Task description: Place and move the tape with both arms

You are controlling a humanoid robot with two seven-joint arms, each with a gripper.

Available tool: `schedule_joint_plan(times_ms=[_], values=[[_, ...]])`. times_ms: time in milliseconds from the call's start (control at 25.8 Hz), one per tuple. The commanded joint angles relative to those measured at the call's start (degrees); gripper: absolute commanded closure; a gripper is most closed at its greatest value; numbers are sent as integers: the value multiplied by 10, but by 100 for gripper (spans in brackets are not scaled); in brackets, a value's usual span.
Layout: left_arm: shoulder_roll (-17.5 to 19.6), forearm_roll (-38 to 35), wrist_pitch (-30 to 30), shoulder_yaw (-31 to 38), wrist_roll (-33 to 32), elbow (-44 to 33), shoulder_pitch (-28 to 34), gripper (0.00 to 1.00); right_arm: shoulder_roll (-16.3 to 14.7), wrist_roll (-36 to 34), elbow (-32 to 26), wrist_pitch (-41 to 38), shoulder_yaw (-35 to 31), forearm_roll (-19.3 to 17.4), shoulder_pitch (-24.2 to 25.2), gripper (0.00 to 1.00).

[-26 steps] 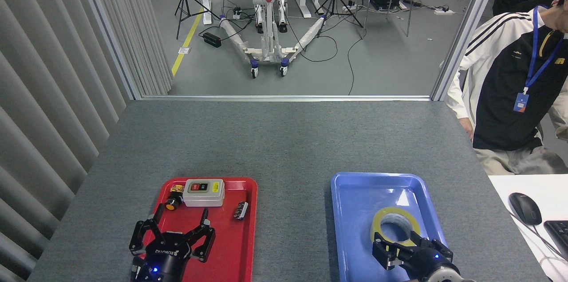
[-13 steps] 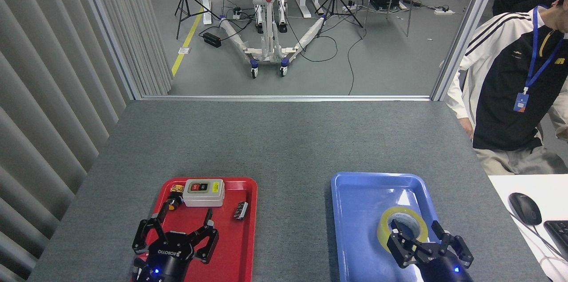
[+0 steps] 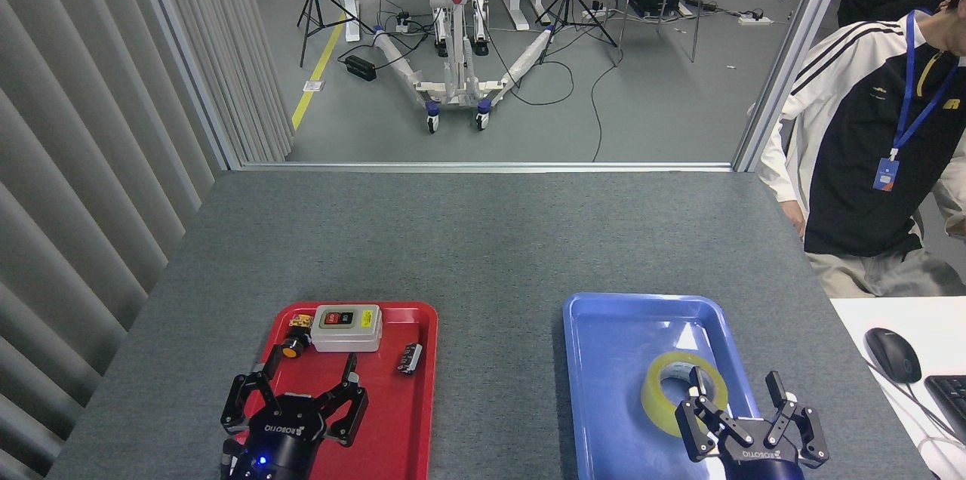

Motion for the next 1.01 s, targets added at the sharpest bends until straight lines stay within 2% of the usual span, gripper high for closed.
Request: schedule_joint_plan(times_ms=[0,426,969], values=[[-1,0,-33,5,-3,0,0,0,-1,-2,5,3,-2,-1,1,0],[3,0,-41,10,2,-4,1,0,-4,3,-2,0,-1,-18,2,0],[10,9,-40,20,2,-5,6,0,-4,-1,-5,0,0,-18,6,0]])
